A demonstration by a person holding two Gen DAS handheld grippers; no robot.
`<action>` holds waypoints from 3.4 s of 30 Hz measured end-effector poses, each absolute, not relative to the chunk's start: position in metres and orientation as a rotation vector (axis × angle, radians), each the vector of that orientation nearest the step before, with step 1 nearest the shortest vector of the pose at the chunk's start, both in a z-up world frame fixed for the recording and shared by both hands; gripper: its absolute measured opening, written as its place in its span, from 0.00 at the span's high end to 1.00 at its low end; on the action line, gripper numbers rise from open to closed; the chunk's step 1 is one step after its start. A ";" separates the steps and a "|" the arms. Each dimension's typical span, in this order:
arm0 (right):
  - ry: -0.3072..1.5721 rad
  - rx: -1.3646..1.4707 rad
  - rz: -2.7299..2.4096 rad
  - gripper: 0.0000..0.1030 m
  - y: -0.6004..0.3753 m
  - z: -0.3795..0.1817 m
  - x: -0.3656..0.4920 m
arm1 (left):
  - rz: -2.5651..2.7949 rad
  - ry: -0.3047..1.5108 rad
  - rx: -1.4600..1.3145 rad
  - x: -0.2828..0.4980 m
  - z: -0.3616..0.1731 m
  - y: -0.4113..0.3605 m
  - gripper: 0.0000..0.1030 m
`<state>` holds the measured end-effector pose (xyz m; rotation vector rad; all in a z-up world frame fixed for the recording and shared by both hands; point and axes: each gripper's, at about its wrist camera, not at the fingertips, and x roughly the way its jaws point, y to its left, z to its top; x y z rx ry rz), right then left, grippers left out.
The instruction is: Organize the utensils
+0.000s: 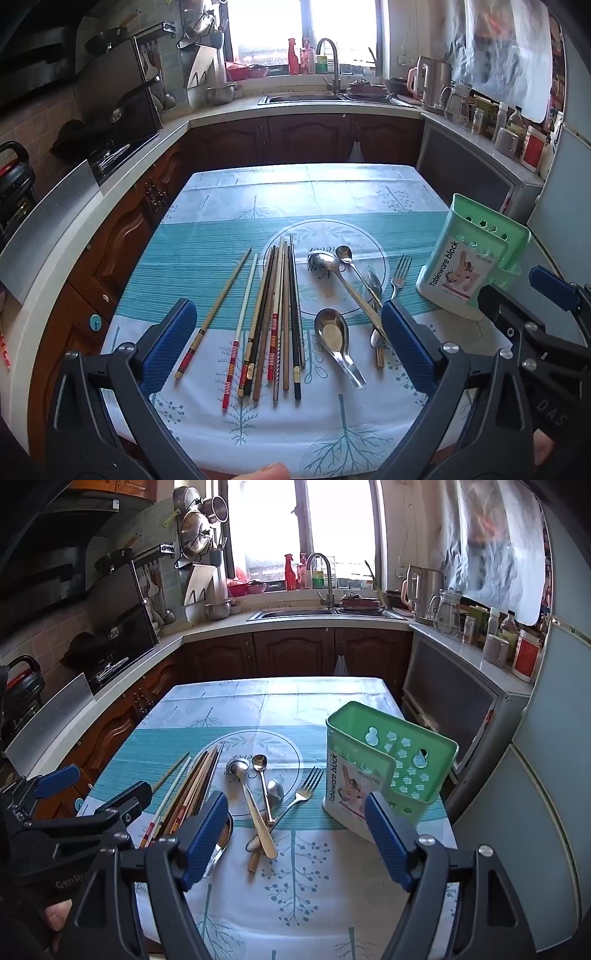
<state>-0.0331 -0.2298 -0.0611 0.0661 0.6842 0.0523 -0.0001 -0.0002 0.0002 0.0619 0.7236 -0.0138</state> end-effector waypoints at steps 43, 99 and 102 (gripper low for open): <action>0.670 0.081 0.095 0.25 -0.230 -0.057 -0.029 | 0.028 0.703 0.070 -0.002 0.016 0.004 0.04; 0.811 0.040 0.328 0.44 -0.226 -0.035 0.055 | -0.188 0.784 0.100 0.070 0.049 0.054 0.10; 0.849 0.051 0.338 0.47 -0.224 -0.041 0.069 | -0.155 0.824 0.099 0.085 0.042 0.064 0.10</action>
